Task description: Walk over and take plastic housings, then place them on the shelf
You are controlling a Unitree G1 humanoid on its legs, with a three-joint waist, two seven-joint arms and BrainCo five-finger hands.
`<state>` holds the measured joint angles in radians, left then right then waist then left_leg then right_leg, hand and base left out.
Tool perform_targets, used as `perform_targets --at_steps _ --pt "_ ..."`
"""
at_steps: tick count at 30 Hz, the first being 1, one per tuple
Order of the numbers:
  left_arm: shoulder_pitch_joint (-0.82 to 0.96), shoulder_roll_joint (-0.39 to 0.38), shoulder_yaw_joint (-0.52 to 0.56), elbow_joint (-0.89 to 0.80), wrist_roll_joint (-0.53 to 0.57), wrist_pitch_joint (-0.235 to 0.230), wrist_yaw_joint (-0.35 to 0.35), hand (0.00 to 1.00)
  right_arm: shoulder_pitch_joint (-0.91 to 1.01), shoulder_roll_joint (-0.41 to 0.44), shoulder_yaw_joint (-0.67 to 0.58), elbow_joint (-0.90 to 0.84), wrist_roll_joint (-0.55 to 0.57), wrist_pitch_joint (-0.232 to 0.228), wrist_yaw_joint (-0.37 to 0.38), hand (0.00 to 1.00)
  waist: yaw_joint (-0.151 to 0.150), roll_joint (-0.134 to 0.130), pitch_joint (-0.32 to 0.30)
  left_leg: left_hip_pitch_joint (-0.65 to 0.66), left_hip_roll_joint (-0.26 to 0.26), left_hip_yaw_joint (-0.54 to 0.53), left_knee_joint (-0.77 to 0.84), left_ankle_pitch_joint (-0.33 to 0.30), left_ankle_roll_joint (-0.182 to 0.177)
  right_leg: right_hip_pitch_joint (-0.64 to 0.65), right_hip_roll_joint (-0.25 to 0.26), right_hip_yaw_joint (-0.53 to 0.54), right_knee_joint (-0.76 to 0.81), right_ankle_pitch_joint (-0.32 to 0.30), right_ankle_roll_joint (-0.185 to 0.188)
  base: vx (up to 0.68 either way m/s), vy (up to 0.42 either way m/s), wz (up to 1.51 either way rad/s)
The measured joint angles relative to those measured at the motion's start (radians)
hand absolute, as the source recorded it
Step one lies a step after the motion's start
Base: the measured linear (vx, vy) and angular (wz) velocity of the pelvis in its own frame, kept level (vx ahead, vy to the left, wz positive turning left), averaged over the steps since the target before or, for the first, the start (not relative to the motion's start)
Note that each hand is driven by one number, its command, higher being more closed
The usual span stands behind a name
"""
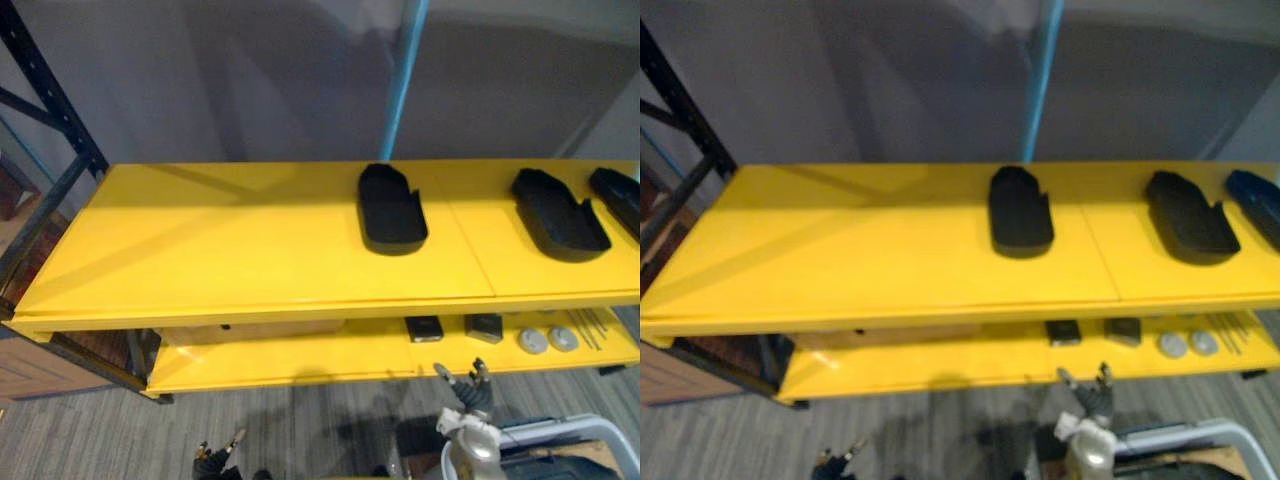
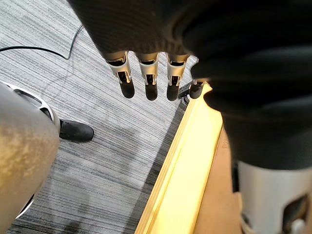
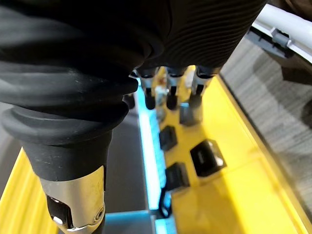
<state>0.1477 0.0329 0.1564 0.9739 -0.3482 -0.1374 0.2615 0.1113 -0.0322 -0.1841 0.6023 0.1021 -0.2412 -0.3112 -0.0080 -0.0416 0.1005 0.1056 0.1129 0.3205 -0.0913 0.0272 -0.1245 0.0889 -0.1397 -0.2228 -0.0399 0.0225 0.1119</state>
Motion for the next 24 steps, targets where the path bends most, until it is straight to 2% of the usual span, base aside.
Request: perform_targets --at_steps 5,9,13,16,21,24 --pt "0.000 0.000 0.002 -0.001 -0.001 0.000 -0.001 0.00 -0.001 0.000 -0.004 0.000 0.002 0.000 0.001 0.00 0.000 0.000 0.000 0.000 -0.001 0.000 0.000 0.000 0.000 0.000 0.000 0.000 0.000 0.000 0.000 0.00 0.000 0.00" --pt "0.001 0.002 0.040 -0.015 -0.009 0.000 -0.028 0.00 -0.020 -0.007 -0.036 -0.007 0.019 0.000 0.013 0.00 0.000 0.002 0.001 -0.001 -0.003 -0.007 0.000 0.000 0.000 -0.001 -0.001 0.000 -0.001 0.001 0.001 0.00 0.001 0.01" --pt "0.006 0.001 0.066 -0.077 -0.009 0.001 -0.098 0.00 -0.048 -0.038 -0.102 -0.066 0.079 0.000 0.065 0.00 -0.002 0.013 0.008 -0.002 -0.004 -0.009 0.001 -0.002 0.003 -0.003 0.000 0.003 -0.002 0.001 0.001 0.00 0.000 0.00" --pt "0.009 0.005 0.067 -0.123 -0.004 0.001 -0.161 0.00 -0.053 -0.069 -0.140 -0.115 0.082 0.000 0.081 0.00 -0.003 0.022 0.008 -0.002 -0.002 -0.002 0.002 -0.005 0.003 -0.013 0.003 0.017 -0.002 0.002 0.001 0.02 -0.009 -0.12" --pt "-0.004 0.011 0.053 -0.137 0.051 0.009 -0.278 0.00 -0.038 -0.080 -0.188 -0.205 0.080 0.000 0.078 0.00 -0.013 0.022 0.008 0.035 0.005 0.080 0.007 -0.026 -0.004 -0.034 0.016 0.101 0.000 0.010 -0.005 0.04 -0.003 -0.50" --pt "-0.012 0.034 -0.008 -0.138 0.096 0.015 -0.327 0.00 0.005 -0.080 -0.213 -0.291 0.078 0.000 0.079 0.00 -0.046 0.020 0.009 0.067 0.005 0.137 0.007 -0.043 -0.006 -0.043 0.023 0.160 0.002 0.016 -0.006 0.04 0.025 -0.58"
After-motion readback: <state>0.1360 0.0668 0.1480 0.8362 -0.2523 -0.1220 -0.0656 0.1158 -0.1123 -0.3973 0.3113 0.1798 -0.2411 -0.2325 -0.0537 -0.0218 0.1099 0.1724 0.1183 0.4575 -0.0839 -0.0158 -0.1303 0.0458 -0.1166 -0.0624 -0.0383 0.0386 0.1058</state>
